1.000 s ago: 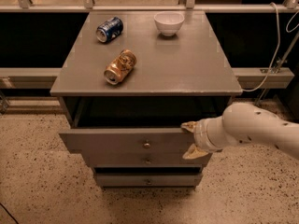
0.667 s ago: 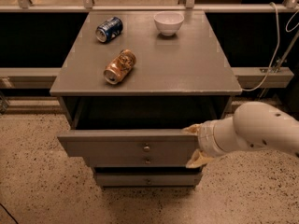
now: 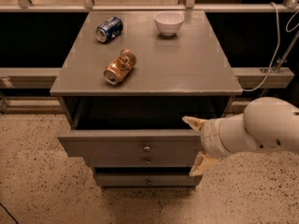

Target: Open top drawer

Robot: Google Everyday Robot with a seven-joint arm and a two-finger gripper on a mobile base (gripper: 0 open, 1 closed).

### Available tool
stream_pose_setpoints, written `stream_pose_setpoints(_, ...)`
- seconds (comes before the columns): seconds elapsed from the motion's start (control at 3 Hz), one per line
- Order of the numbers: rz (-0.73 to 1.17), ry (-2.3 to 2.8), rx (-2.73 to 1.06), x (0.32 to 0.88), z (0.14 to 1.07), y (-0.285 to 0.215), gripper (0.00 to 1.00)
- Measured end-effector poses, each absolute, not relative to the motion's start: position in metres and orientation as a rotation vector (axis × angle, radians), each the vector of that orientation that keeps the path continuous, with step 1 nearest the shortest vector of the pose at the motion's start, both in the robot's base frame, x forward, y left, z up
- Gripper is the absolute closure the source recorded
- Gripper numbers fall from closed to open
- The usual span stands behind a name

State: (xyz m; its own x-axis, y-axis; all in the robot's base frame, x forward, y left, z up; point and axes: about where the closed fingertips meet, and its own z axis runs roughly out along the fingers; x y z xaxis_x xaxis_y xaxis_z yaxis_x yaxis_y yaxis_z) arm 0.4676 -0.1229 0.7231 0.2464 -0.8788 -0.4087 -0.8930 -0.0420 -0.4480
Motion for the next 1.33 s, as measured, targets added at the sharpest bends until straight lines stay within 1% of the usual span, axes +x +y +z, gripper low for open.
stream_pose_setpoints(0.33, 0.021, 1.635, -1.898, 0.494, 0.716, -0.128, 0.0)
stream_pose_setpoints(0.67, 0.072, 1.678, -1.912, 0.518, 0.692, -0.133, 0.05)
stream_pose_setpoints(1.0, 0.17, 1.727, -1.955, 0.52, 0.658, -0.133, 0.18)
stream_pose_setpoints(1.33, 0.259, 1.762, -2.004, 0.503, 0.639, -0.135, 0.42)
